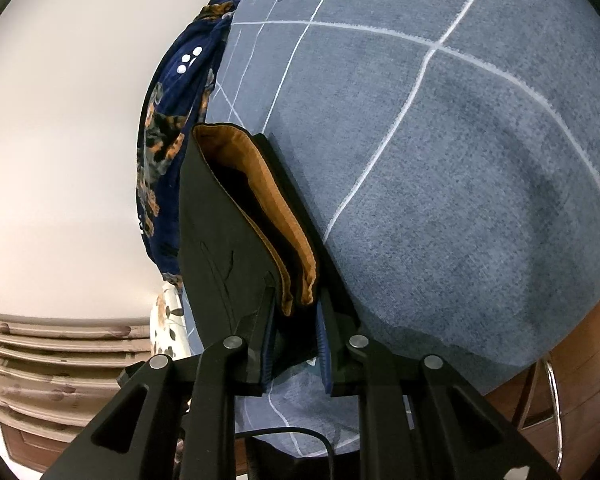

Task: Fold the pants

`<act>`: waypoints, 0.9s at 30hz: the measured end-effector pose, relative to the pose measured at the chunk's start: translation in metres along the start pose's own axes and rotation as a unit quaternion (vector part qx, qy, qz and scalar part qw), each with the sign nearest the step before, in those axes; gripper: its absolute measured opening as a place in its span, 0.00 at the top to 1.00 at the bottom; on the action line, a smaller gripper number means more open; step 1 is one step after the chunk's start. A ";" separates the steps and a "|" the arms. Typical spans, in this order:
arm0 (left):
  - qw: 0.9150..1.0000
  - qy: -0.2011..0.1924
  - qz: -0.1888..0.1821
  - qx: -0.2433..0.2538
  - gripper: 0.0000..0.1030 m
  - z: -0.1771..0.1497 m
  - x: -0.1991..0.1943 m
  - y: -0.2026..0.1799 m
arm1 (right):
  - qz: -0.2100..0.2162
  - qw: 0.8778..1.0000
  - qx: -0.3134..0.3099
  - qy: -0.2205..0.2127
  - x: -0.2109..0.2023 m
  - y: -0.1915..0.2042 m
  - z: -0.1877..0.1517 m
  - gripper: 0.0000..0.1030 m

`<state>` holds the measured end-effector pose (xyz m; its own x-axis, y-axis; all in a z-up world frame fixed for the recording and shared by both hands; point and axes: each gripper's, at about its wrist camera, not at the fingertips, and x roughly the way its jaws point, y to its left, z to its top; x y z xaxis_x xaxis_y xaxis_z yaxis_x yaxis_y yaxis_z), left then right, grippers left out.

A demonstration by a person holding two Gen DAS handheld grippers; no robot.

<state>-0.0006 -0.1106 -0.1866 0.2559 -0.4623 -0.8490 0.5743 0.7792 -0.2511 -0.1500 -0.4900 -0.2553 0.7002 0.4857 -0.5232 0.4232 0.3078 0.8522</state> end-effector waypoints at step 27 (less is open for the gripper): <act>0.996 -0.012 0.064 0.062 0.20 0.004 0.006 -0.022 | 0.006 1.000 0.004 0.000 0.000 -0.001 0.000 0.86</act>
<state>-0.0082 -0.1325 -0.1845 0.3505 -0.3743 -0.8585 0.6274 0.7744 -0.0815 -0.1509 -0.4906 -0.2561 0.7059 0.4890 -0.5124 0.4193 0.2945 0.8588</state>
